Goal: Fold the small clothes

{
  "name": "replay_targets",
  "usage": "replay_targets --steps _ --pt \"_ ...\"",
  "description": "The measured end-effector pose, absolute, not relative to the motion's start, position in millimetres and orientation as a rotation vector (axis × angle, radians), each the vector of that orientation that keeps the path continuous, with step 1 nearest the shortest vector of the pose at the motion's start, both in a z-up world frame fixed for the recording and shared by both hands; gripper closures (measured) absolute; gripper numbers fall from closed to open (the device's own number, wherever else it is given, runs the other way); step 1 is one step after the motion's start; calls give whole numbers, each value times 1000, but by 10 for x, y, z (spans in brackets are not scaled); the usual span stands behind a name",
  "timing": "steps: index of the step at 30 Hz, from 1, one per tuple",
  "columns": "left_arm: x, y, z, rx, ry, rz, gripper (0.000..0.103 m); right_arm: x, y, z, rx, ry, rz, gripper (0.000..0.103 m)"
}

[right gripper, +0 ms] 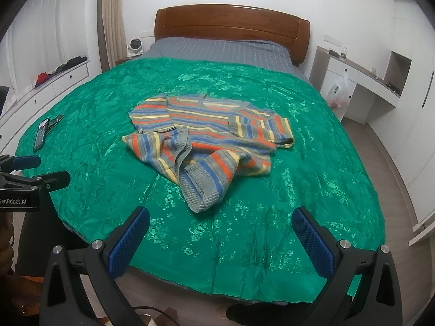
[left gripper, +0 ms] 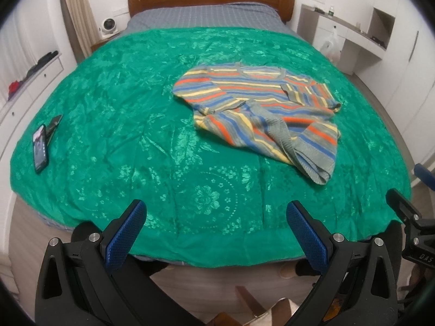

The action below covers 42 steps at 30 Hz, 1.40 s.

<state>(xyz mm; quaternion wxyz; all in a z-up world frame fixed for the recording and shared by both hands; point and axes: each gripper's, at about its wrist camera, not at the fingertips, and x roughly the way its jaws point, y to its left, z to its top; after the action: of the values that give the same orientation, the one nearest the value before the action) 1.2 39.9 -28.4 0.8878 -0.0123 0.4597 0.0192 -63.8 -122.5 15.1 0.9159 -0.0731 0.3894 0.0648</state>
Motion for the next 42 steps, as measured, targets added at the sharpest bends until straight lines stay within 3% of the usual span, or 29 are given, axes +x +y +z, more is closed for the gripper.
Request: replay_targets --steps 20,31,35,40,41,42 --pt "0 398 -327 0 966 68 0 -651 -1164 68 -160 824 161 0" --pt "-10 441 -330 2 960 87 0 -260 -1100 224 -136 709 291 0" --pt "-8 476 -316 -3 963 95 0 286 -773 -48 -115 711 518 0" --pt "-106 588 -251 -10 939 135 0 1206 -442 -742 -106 877 543 1" --pt "-128 635 -257 -16 940 149 0 1372 -419 -889 -95 930 525 3" --pt "-146 700 -279 -27 947 165 0 1532 -416 -1050 -69 1000 509 13"
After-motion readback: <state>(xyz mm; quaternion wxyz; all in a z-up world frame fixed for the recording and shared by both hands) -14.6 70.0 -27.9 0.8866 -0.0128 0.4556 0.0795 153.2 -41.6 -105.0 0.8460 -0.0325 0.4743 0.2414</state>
